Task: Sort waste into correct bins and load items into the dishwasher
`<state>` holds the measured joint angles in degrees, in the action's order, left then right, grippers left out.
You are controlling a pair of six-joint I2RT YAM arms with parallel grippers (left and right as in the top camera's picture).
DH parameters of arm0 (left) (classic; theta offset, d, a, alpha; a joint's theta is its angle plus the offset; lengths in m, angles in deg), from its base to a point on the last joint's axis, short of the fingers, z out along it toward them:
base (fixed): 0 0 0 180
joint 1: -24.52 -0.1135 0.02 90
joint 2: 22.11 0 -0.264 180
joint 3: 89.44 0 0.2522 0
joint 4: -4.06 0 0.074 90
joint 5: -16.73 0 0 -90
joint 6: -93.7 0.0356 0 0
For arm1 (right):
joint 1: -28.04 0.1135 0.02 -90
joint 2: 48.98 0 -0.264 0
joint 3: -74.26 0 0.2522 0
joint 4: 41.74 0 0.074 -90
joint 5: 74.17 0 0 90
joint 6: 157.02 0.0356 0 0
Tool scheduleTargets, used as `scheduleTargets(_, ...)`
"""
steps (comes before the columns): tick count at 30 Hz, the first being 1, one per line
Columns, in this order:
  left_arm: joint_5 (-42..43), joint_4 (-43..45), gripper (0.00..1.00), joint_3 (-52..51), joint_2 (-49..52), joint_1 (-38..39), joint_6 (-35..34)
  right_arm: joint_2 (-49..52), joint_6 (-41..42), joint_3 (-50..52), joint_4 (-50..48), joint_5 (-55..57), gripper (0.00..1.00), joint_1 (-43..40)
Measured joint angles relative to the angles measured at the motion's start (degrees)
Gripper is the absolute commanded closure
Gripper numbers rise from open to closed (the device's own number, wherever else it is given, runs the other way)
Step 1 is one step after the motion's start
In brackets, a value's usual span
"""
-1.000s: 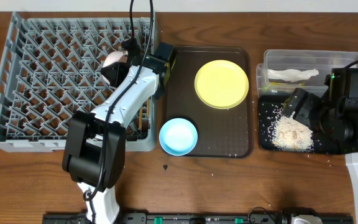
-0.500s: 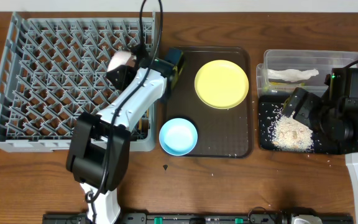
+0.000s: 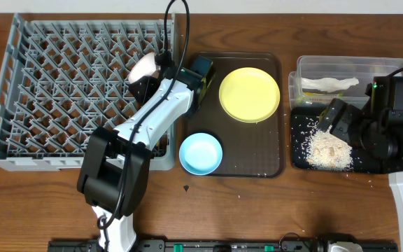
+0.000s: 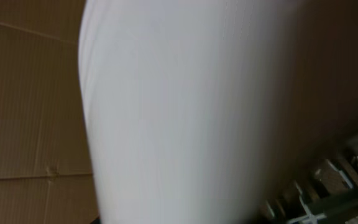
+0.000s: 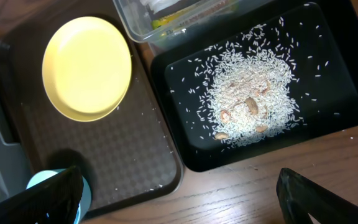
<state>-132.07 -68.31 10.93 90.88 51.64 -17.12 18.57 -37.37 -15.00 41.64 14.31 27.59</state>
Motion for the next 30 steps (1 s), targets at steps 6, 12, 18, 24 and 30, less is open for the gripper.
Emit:
scheduleTargets(6, -0.2, -1.0, 0.72, 0.0, 0.0, 0.0, -0.2, 0.0, 0.0, 0.0, 0.0, 0.0, 0.03, 0.0)
scheduleTargets(12, -3.2, -1.2, 0.78, 0.0, 0.0, -0.2, -0.4, 0.0, 0.0, 0.0, 0.0, 0.0, 0.03, 0.0)
scheduleTargets(18, -7.3, -1.4, 0.87, 0.0, 0.0, -1.5, -0.4, 0.0, 0.0, 0.0, 0.0, 0.0, 0.03, 0.0)
scheduleTargets(24, -9.1, -1.4, 0.92, 0.0, 0.0, -2.0, -0.3, 0.0, 0.0, 0.0, 0.1, -0.2, 0.03, 0.0)
scheduleTargets(30, -9.3, -1.8, 0.92, 0.0, 0.0, -2.0, -0.3, 0.0, 0.0, 0.0, 0.2, -0.2, 0.03, 0.0)
